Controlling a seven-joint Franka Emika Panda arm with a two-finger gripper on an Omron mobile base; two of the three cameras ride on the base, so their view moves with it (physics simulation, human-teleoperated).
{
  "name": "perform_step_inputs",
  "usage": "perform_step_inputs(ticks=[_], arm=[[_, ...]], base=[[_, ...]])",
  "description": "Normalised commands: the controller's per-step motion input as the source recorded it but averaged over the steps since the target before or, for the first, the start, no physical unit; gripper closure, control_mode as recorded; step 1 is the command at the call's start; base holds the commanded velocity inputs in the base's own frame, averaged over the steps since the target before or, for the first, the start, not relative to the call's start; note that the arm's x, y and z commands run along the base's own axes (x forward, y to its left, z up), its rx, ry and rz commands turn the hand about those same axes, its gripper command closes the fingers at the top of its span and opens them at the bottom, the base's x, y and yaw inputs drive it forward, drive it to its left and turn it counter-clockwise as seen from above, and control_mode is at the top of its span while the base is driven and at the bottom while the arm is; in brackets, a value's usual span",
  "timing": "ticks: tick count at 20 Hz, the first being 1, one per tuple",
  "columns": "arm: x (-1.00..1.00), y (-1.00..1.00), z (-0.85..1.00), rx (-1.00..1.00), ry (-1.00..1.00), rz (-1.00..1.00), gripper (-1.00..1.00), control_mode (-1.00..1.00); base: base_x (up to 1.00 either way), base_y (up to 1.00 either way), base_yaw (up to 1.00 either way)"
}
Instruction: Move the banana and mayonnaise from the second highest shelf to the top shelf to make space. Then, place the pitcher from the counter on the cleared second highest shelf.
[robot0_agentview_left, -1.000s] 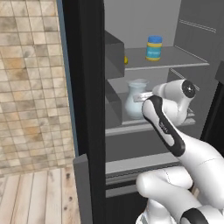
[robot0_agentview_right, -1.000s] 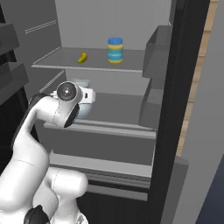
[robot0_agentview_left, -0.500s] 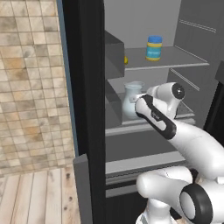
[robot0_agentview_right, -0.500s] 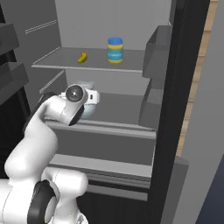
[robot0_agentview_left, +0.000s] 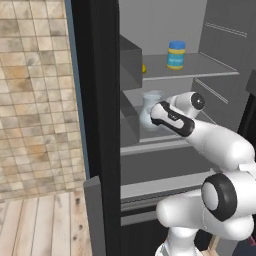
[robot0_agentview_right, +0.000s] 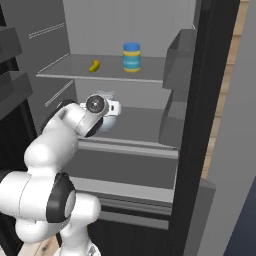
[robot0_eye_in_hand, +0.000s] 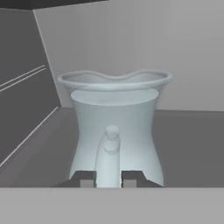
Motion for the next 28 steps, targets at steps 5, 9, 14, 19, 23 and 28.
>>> perform_step_inputs(ticks=[5,9,14,19,23,28], arm=[[0.43,-0.01,-0.25,0.00,0.00,0.00,1.00,-1.00],[0.30,0.00,-0.42,0.00,0.00,0.00,1.00,-1.00],[0.25,0.00,-0.45,0.00,0.00,0.00,1.00,-1.00],[0.18,0.00,-0.47,0.00,-0.02,0.00,1.00,-1.00],[-0.10,0.00,-0.67,-0.04,-0.09,0.00,1.00,-1.00],[-0.52,0.00,-0.80,-0.11,-0.11,0.00,-1.00,-1.00]], base=[[0.00,0.00,0.00],[0.00,0.00,0.00],[0.00,0.00,0.00],[0.00,0.00,0.00],[0.00,0.00,0.00],[0.00,0.00,0.00]])
